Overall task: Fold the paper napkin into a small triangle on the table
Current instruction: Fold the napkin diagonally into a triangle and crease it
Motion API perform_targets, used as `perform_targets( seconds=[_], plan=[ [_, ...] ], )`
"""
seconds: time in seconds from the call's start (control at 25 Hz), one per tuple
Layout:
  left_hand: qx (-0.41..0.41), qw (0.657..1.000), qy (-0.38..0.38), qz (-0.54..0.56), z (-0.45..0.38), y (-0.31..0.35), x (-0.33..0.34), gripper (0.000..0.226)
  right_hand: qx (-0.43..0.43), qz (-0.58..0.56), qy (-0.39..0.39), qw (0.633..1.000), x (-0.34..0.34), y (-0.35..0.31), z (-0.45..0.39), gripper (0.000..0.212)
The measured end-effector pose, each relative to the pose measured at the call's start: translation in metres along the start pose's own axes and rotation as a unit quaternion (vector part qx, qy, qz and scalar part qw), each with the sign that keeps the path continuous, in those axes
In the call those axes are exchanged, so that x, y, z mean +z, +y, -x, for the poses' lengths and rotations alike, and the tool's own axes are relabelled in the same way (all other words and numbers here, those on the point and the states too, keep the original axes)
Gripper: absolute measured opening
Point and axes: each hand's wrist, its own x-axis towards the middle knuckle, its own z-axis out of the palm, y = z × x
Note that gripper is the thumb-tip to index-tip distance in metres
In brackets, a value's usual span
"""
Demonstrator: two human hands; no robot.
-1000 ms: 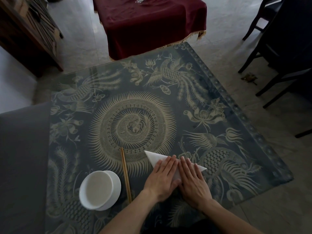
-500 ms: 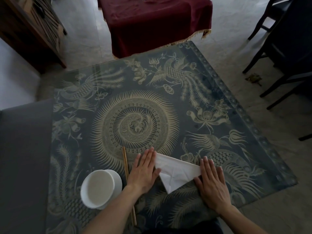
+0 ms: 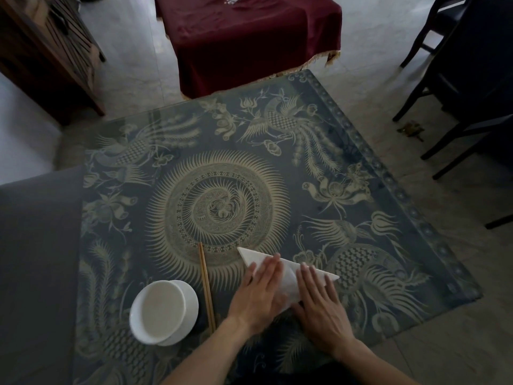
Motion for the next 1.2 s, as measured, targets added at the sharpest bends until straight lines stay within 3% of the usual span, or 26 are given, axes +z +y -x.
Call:
perform_targets(
  seconds=[0.12,0.4,0.52,0.84,0.96,1.2],
  plan=[
    [-0.011,1.000,-0.017,-0.005,0.007,0.016,0.012,0.065,-0.010,-0.002,-0.010,1.000,0.003,-0.009,0.004,0.062],
    [-0.111,0.994,-0.015,-0.021,0.029,-0.015,0.008,0.066,0.123,-0.016,-0.007,0.992,-0.005,0.029,0.020,0.073],
    [-0.121,0.992,-0.025,-0.029,0.035,-0.024,0.006,0.066,0.141,-0.021,-0.013,0.990,-0.008,0.045,0.027,0.074],
    [-0.104,0.995,0.001,-0.006,0.032,-0.028,0.003,0.068,0.139,-0.021,0.004,0.990,-0.004,0.044,0.027,0.073],
    [-0.105,0.994,0.029,0.008,0.013,-0.035,-0.008,0.068,0.097,-0.015,0.014,0.995,-0.005,0.036,0.019,0.067],
    [-0.117,0.993,0.012,-0.005,-0.034,-0.053,-0.034,0.068,0.007,0.019,-0.022,1.000,-0.004,0.029,0.008,0.062]
  ],
)
